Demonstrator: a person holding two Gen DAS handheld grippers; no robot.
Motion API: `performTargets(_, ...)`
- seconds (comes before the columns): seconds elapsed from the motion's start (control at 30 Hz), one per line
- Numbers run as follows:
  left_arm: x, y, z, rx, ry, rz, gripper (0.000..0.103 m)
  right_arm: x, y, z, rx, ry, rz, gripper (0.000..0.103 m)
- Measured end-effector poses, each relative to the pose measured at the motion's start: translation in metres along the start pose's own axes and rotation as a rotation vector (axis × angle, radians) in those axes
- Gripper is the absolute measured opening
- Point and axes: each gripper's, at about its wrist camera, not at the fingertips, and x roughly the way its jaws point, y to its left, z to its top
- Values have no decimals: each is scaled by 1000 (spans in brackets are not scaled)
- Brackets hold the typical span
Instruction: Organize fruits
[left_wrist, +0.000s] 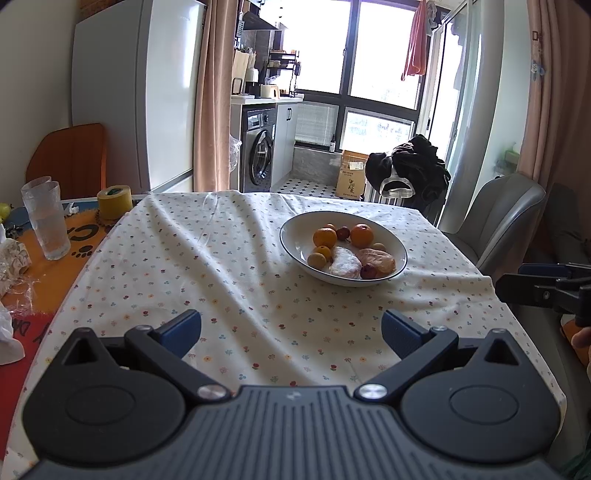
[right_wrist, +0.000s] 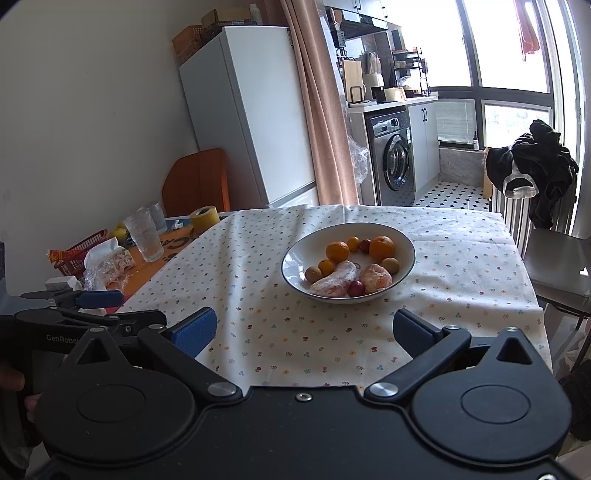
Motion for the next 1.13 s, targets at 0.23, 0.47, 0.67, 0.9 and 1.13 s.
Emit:
performTargets(0.23, 0, 0, 0, 0, -1, -1, 103, 0, 0, 0, -2, -1, -2, 103)
performTargets(0.47, -2, -1, 1, 1, -5, -10, 103, 0, 0, 1, -6, 3, -3, 103)
performTargets(0.67, -2, 1, 1, -4, -4, -11, 103, 0, 0, 1, -5, 5, -6, 103)
performTargets(0.9, -4, -1, 0, 8, -14, -26, 103, 0, 0, 1, -8, 6, -8, 103)
performTargets(1.13, -5, -1, 0, 2, -22, -30, 103, 1, -2, 0, -4, 10, -8, 103)
